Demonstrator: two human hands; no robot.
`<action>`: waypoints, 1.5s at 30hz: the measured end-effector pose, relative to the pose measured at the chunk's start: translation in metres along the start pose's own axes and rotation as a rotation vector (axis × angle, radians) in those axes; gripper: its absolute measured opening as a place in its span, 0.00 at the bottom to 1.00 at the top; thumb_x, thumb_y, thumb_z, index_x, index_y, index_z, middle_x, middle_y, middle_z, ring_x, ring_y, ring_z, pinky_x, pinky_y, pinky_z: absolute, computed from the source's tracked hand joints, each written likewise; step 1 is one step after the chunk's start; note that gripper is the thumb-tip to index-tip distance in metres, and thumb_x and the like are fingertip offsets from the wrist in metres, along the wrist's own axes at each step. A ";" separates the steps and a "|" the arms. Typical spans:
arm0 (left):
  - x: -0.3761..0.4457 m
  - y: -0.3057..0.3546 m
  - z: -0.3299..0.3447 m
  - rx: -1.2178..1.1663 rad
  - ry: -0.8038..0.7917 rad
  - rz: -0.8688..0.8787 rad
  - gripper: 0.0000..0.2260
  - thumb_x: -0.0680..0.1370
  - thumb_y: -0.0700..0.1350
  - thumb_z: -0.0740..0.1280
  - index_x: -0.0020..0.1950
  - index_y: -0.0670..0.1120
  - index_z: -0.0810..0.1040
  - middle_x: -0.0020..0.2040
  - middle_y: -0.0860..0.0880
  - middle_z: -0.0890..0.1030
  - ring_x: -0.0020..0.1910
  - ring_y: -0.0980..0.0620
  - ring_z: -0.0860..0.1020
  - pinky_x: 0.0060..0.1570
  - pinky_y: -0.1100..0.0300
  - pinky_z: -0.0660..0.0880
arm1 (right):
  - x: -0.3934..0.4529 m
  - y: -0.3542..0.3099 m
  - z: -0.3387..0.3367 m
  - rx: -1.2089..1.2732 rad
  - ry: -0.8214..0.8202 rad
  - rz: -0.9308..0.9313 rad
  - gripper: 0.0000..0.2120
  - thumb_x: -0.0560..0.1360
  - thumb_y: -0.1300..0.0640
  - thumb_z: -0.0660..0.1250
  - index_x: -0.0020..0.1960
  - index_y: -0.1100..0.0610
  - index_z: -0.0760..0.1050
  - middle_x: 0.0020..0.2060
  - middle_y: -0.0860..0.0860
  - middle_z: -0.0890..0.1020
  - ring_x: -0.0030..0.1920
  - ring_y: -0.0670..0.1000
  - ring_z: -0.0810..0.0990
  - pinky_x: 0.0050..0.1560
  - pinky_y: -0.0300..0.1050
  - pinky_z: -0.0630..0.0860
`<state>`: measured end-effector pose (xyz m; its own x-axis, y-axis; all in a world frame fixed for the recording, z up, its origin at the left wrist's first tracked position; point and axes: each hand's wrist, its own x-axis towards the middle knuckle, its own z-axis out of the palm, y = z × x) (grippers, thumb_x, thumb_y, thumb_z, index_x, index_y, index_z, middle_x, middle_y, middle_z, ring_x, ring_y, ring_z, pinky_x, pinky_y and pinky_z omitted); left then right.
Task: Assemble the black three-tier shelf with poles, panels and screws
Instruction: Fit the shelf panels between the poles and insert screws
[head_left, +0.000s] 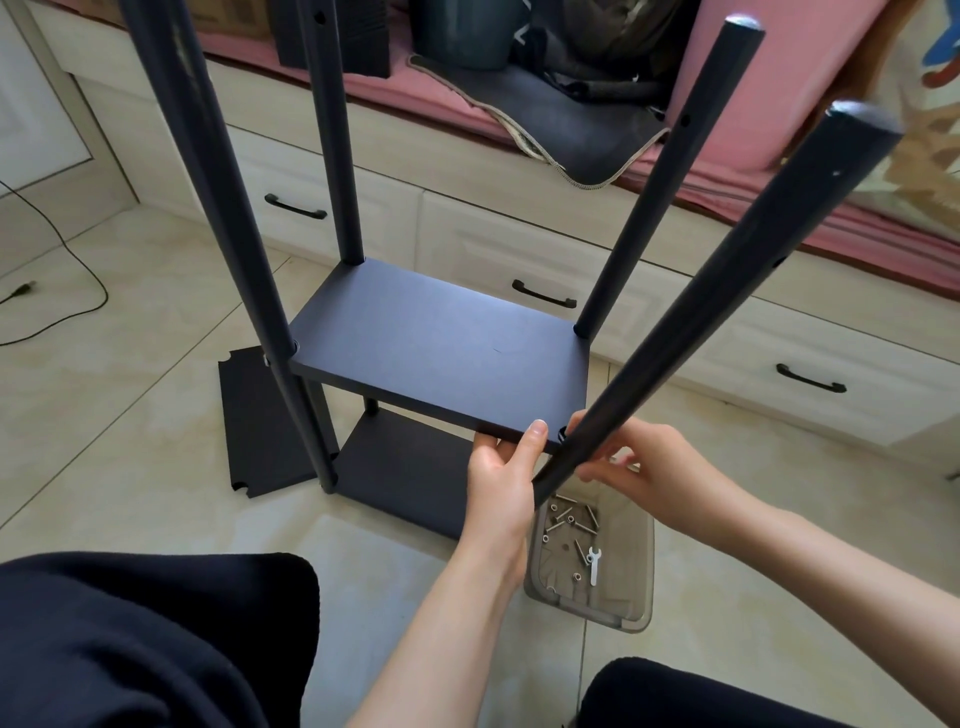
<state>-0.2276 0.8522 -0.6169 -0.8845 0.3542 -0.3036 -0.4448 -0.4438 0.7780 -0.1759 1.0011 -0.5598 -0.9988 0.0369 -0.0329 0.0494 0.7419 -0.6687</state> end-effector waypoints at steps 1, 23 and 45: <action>0.000 0.001 0.000 -0.018 -0.004 -0.003 0.13 0.82 0.42 0.67 0.66 0.44 0.74 0.58 0.46 0.84 0.60 0.49 0.82 0.61 0.55 0.77 | 0.001 0.000 -0.001 0.001 -0.012 0.004 0.14 0.75 0.61 0.72 0.53 0.44 0.75 0.43 0.47 0.83 0.43 0.46 0.80 0.44 0.32 0.74; -0.001 -0.001 -0.004 -0.089 0.001 -0.004 0.13 0.78 0.39 0.69 0.62 0.43 0.76 0.52 0.44 0.86 0.54 0.44 0.84 0.51 0.53 0.82 | 0.006 0.008 0.006 -0.029 0.026 -0.104 0.19 0.74 0.55 0.75 0.58 0.37 0.74 0.51 0.34 0.73 0.44 0.47 0.74 0.42 0.31 0.73; -0.008 0.004 -0.005 -0.029 0.035 -0.040 0.11 0.80 0.40 0.69 0.62 0.46 0.77 0.54 0.47 0.85 0.55 0.48 0.84 0.51 0.59 0.79 | 0.008 -0.002 0.009 0.156 0.013 0.042 0.29 0.75 0.61 0.73 0.63 0.32 0.70 0.51 0.38 0.81 0.48 0.46 0.80 0.50 0.41 0.80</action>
<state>-0.2233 0.8433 -0.6145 -0.8700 0.3432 -0.3539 -0.4835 -0.4538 0.7485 -0.1841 0.9940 -0.5652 -0.9957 0.0748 -0.0540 0.0891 0.6264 -0.7744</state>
